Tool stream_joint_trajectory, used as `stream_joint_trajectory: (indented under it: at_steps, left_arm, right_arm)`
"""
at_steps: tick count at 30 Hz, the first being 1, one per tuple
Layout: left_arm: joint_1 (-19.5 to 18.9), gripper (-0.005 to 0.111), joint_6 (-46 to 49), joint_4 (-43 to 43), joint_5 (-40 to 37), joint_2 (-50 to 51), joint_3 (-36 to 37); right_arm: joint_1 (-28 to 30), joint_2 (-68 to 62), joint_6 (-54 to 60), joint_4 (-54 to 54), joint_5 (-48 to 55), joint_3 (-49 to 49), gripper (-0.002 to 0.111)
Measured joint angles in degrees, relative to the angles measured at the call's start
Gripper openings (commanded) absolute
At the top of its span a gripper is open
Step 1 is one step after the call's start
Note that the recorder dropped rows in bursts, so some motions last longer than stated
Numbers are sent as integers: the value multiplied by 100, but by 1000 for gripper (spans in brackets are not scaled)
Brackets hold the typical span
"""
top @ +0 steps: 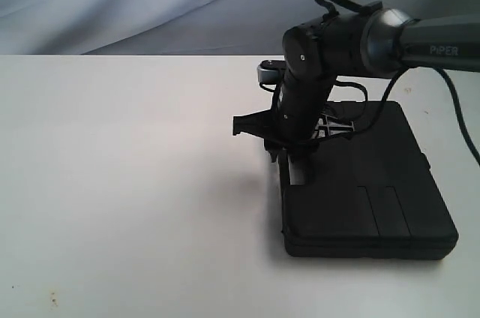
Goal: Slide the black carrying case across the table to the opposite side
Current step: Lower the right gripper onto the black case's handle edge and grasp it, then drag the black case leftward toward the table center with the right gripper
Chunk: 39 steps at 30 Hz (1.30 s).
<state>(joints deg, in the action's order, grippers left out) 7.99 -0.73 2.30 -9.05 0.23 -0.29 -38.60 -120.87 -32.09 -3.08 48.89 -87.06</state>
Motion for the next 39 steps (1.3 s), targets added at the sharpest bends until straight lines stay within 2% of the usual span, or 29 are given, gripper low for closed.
stream_joint_trajectory:
  at_steps: [17,22,28,39]
  left_arm:
    - [0,0,0,0,0,0,0]
    - [0,0,0,0,0,0,0]
    - [0,0,0,0,0,0,0]
    - [0,0,0,0,0,0,0]
  right_arm:
    - [0,-373,-19,14,-301,0,28]
    - [0,-452,-40,32,-324,0,21]
    - [11,-464,-90,42,-313,0,0]
    - [11,-464,-283,85,-313,0,0]
